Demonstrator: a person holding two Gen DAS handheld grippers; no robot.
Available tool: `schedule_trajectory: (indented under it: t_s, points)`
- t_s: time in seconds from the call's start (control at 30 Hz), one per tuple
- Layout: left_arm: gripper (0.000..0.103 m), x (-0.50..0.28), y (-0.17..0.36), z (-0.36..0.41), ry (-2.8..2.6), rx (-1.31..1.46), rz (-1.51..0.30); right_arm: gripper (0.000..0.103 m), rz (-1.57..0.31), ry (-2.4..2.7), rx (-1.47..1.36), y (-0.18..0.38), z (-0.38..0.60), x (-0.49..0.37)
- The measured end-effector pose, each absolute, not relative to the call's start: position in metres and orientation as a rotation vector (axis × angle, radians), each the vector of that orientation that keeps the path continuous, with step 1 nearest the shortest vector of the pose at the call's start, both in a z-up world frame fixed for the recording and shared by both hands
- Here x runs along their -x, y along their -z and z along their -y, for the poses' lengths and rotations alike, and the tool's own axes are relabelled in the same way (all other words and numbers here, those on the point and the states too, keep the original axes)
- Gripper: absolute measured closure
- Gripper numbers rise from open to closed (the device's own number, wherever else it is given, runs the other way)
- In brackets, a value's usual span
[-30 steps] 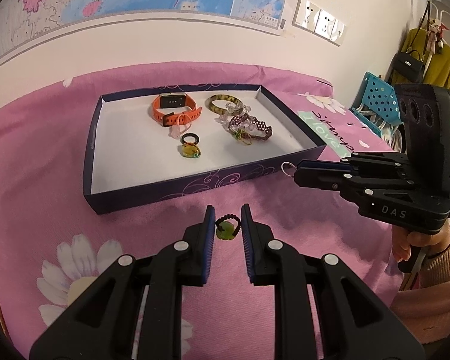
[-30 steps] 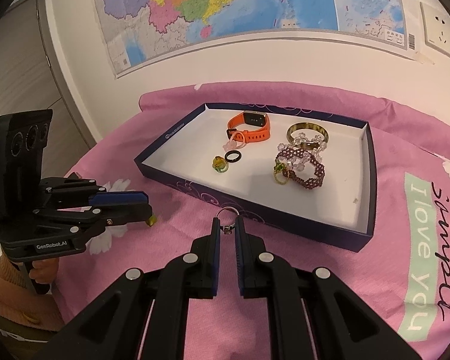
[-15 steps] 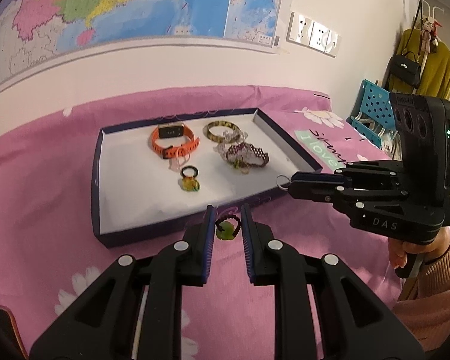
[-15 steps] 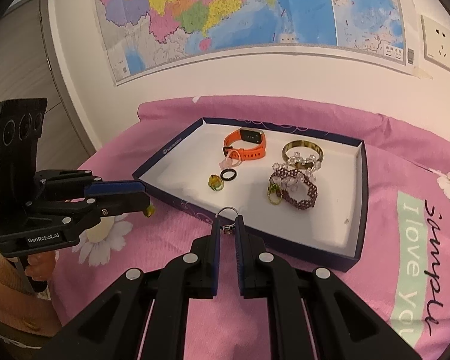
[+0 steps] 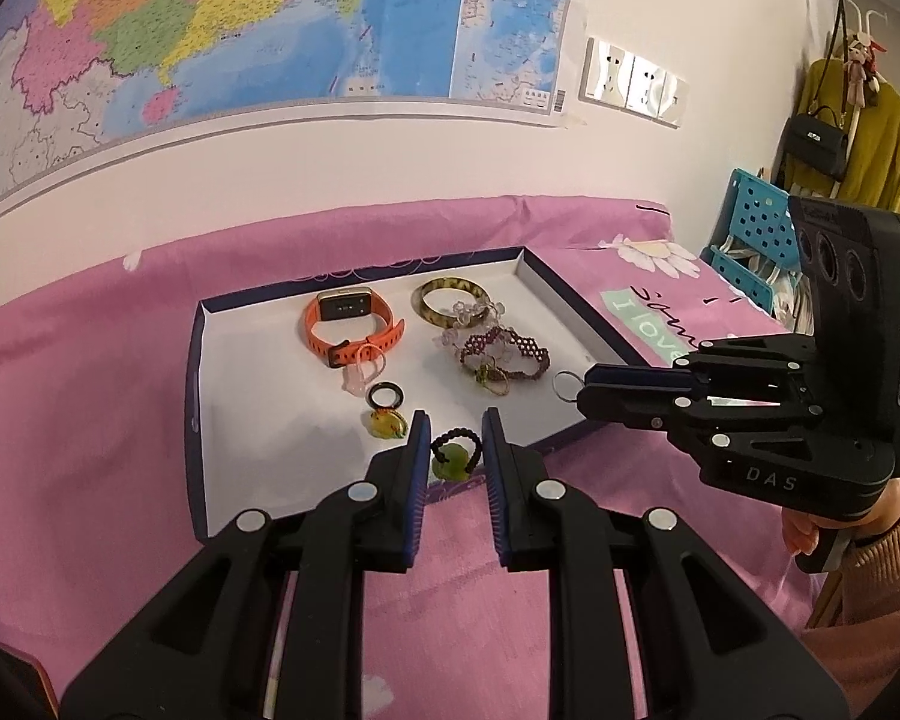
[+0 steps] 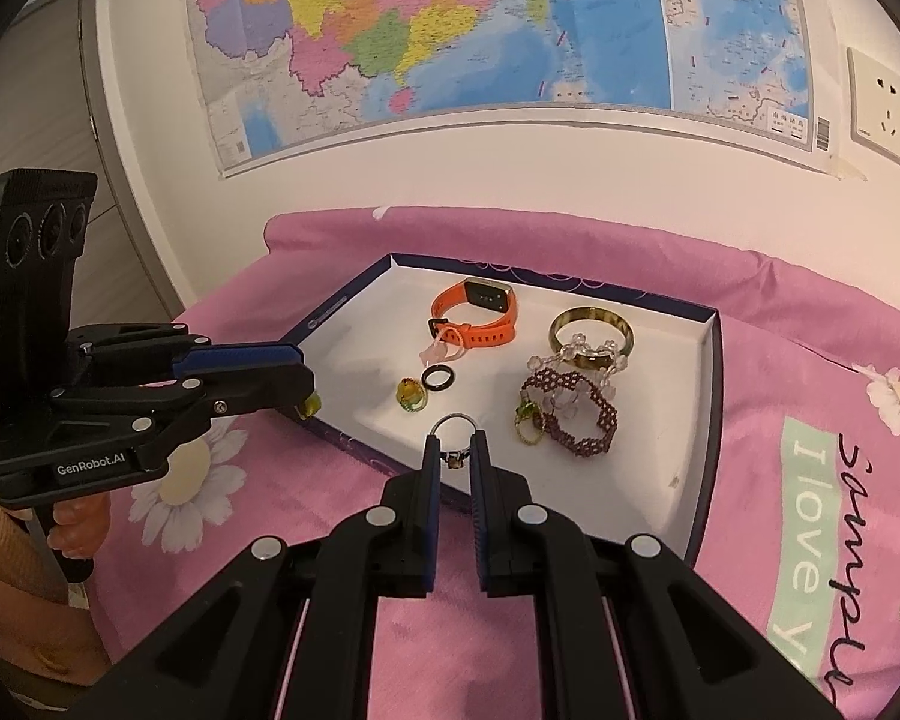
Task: Organize jewelry
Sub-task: 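Lift and carry the green ring and silver ring over the box with both grippers, then lower both rings into the box and open both grippers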
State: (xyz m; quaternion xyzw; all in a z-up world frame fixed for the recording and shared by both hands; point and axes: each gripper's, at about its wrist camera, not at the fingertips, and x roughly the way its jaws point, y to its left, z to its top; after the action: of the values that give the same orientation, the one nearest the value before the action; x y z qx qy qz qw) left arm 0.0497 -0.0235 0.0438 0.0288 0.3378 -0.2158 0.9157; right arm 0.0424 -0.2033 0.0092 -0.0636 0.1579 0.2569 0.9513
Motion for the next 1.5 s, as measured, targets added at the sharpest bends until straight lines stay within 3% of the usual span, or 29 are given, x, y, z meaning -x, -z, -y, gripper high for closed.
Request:
schedule_trajectory:
  t_s: [1.5]
  points:
    - [0.085,-0.105,-0.013,0.026,0.362,-0.025,-0.783,0.095,-0.428,-0.506,0.11,-0.004,0.197,-0.101]
